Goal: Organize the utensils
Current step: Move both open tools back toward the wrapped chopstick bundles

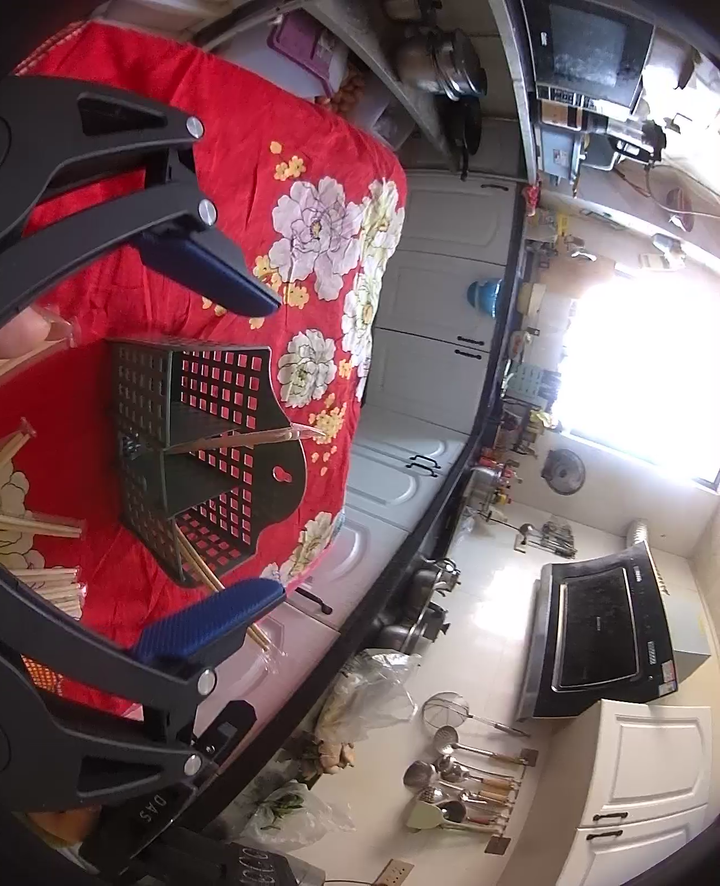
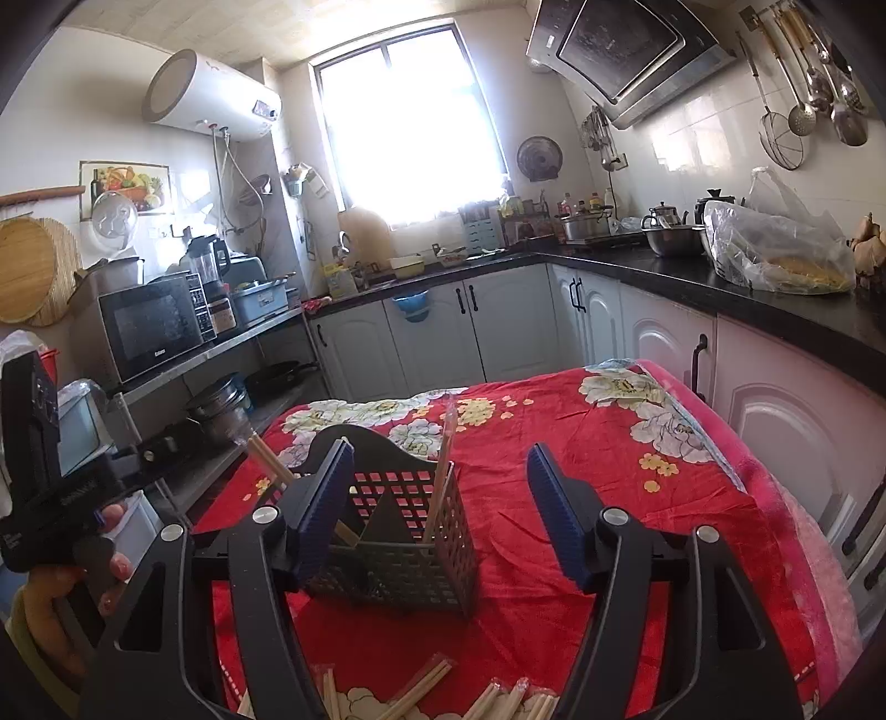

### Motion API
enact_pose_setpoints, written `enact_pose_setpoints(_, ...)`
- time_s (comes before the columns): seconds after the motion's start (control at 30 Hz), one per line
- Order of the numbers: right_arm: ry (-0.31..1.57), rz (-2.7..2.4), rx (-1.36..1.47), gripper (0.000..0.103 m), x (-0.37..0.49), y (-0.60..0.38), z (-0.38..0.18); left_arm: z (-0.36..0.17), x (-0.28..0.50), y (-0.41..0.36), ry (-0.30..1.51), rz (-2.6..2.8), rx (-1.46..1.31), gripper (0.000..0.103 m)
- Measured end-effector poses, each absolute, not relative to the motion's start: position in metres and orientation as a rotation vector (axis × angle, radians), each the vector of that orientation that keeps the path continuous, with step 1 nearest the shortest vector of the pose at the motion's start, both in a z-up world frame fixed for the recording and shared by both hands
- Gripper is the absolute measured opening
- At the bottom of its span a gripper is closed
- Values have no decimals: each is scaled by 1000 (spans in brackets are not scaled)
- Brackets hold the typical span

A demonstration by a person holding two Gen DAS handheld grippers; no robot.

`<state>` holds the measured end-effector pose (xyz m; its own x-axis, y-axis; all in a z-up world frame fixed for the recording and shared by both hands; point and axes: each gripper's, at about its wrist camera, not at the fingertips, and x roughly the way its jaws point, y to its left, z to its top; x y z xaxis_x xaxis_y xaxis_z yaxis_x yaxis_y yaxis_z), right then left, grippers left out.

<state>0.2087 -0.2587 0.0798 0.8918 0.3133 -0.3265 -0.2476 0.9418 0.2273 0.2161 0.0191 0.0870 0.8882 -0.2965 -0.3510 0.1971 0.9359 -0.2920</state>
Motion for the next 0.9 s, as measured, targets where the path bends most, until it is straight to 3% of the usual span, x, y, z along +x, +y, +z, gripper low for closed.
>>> enact_pose_setpoints(0.9,464,346,124,66,177,-244,55,55,170,44,464,-223,-291,92)
